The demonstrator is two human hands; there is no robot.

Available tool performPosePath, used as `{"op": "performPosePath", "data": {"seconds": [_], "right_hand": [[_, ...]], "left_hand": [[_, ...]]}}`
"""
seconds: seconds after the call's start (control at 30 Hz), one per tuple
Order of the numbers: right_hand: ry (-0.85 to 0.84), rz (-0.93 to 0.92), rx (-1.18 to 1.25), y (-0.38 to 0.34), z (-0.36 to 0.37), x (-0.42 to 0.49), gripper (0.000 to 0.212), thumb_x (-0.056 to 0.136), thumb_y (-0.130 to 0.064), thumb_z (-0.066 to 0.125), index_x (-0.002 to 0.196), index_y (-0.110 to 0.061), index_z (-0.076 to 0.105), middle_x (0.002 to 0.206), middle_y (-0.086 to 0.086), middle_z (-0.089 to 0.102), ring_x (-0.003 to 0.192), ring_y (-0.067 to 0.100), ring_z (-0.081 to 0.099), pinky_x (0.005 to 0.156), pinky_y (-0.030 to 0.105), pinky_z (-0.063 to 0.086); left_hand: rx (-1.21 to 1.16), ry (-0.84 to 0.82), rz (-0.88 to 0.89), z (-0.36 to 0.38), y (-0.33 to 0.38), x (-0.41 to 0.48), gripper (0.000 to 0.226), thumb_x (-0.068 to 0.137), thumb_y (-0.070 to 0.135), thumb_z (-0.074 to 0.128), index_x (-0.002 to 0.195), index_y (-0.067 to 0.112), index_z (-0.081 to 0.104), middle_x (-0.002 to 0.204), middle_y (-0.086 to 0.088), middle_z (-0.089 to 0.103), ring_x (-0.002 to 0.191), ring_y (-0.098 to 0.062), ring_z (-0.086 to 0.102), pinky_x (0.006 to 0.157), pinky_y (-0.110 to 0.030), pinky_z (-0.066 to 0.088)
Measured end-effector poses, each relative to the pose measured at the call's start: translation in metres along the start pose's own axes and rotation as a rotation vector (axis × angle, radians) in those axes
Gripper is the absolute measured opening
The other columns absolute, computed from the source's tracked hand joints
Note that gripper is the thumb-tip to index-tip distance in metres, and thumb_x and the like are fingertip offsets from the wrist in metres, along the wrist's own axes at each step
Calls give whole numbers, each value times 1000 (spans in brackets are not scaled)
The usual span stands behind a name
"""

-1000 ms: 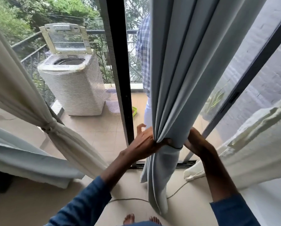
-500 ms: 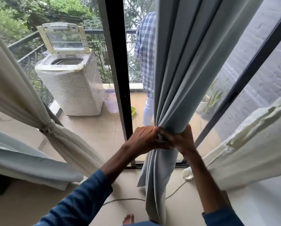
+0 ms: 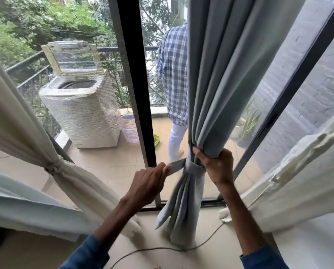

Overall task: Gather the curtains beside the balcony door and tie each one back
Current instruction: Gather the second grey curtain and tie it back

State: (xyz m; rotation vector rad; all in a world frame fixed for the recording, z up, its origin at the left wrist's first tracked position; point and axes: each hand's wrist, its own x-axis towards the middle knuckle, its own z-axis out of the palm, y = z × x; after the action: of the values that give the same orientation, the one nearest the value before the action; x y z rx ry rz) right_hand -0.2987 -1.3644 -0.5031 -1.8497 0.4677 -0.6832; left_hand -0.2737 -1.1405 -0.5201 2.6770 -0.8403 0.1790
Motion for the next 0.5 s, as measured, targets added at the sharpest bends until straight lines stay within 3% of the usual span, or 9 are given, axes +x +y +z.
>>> {"op": "performPosePath", "data": {"seconds": [0.13, 0.2, 0.3, 0.4, 0.5], "right_hand": [[-106, 33, 1, -3, 3, 1, 37, 68, -42, 93, 72, -10, 75, 69, -10, 75, 65, -4, 67, 57, 26, 55], [-211, 72, 49, 0, 0, 3, 29, 69, -36, 93, 69, -15, 73, 66, -15, 73, 63, -6, 63, 56, 23, 53], [-348, 61, 171, 0, -3, -2, 26, 73, -33, 87, 79, -11, 76, 70, -13, 73, 66, -3, 63, 59, 23, 53], [-449, 100, 216, 3, -4, -11, 13, 88, -26, 74, 82, -14, 74, 66, -14, 72, 63, -5, 65, 60, 20, 50], [-509, 125, 224, 9, -8, -21, 22, 98, -32, 60, 97, -14, 73, 75, -11, 77, 69, -1, 70, 63, 17, 52]], "left_hand": [[-132, 115, -33, 0, 22, -8, 32, 101, 49, 36, 85, 23, 48, 76, 3, 62, 74, -23, 60, 62, -36, 49], [-246, 142, 18, 3, 35, -10, 24, 97, 44, 51, 82, 27, 57, 104, 10, 60, 101, -15, 56, 79, -29, 49], [-387, 110, 85, 10, 46, -7, 16, 90, 43, 59, 86, 31, 68, 145, -1, 41, 134, -19, 36, 105, -28, 38], [-505, -17, 130, 9, 56, 1, 19, 93, 40, 58, 92, 28, 72, 148, -6, 36, 141, -22, 33, 112, -32, 38], [-558, -35, 162, 7, 60, 9, 22, 99, 34, 56, 91, 23, 73, 138, -5, 43, 137, -20, 39, 111, -34, 39]]}}
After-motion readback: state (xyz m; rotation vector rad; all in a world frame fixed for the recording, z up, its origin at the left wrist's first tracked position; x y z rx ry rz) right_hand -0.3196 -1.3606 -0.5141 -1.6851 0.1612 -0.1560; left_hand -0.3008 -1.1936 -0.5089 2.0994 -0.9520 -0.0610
